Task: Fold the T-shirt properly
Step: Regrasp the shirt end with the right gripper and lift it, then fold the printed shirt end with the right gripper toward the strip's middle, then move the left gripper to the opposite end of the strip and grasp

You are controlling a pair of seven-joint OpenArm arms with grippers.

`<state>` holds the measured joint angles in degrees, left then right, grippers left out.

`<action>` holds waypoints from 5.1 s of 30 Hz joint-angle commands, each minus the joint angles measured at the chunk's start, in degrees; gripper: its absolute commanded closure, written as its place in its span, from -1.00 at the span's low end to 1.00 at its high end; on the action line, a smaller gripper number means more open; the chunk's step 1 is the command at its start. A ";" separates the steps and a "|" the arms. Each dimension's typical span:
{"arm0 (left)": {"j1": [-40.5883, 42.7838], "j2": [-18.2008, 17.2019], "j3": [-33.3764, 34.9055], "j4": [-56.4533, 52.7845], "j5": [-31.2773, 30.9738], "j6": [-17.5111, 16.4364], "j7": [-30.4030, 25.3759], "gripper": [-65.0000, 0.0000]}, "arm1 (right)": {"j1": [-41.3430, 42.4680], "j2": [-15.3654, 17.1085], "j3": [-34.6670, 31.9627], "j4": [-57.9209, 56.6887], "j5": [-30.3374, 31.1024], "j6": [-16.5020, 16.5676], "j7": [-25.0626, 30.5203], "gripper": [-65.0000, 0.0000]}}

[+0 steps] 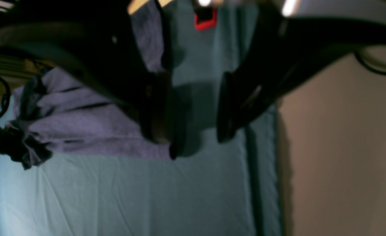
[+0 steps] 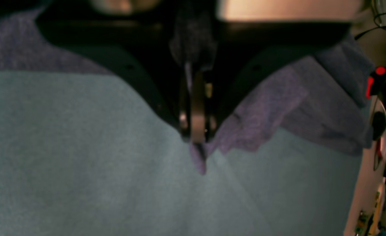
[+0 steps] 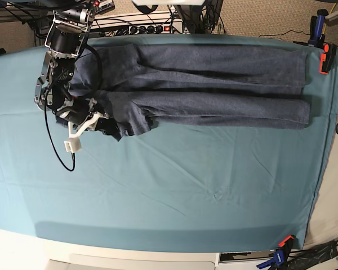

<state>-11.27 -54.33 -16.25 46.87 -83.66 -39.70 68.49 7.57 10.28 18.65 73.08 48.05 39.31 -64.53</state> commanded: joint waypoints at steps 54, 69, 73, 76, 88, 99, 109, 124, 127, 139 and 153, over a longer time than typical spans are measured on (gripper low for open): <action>-0.96 -2.05 -0.55 0.68 -1.34 -0.30 -0.98 0.29 | -24.74 1.03 0.02 36.81 14.10 0.69 -11.76 1.00; -0.96 -2.05 -0.55 0.68 -1.34 -0.30 -0.96 0.29 | -26.82 2.47 0.04 36.81 14.10 0.69 -14.95 0.86; -0.96 -2.05 -0.55 0.68 -1.34 -0.30 -0.98 0.29 | -28.06 4.02 0.04 36.81 15.13 0.69 -15.43 0.50; -0.96 -2.05 -0.55 0.68 -1.34 -0.30 -0.96 0.29 | -28.39 5.14 0.04 36.81 20.39 0.69 -15.47 0.50; -0.96 -2.12 -0.55 0.68 -1.34 -0.30 -1.86 0.29 | -28.39 5.29 0.02 37.05 36.95 0.69 -15.47 0.50; -0.98 -3.30 -0.55 0.68 -1.34 -0.30 -2.01 0.29 | -28.35 5.27 0.20 37.55 27.85 0.69 -15.47 0.60; -0.46 -8.35 -0.55 0.66 -1.34 -0.30 -0.28 0.29 | -23.26 5.25 0.20 37.57 -7.43 -3.82 1.38 1.00; 8.74 -4.44 -0.55 0.66 -1.34 -0.30 0.55 0.18 | -16.63 5.27 0.13 37.94 -17.90 -4.42 4.90 0.83; 8.74 -2.45 -0.52 0.66 -1.34 -0.30 0.52 0.18 | -16.63 5.27 0.13 37.94 -17.88 -3.08 5.03 0.48; 8.74 3.76 -0.33 0.66 -1.34 -0.30 0.52 0.18 | -16.63 5.25 0.13 37.94 -17.88 -3.10 6.03 0.42; 8.74 5.86 -0.31 0.66 -1.34 -0.22 0.55 0.18 | -16.63 4.57 0.02 37.92 -17.46 -3.10 6.08 0.42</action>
<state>-1.83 -46.98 -16.21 46.98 -84.14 -39.72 69.17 -9.72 14.17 18.57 109.84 29.69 36.03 -59.92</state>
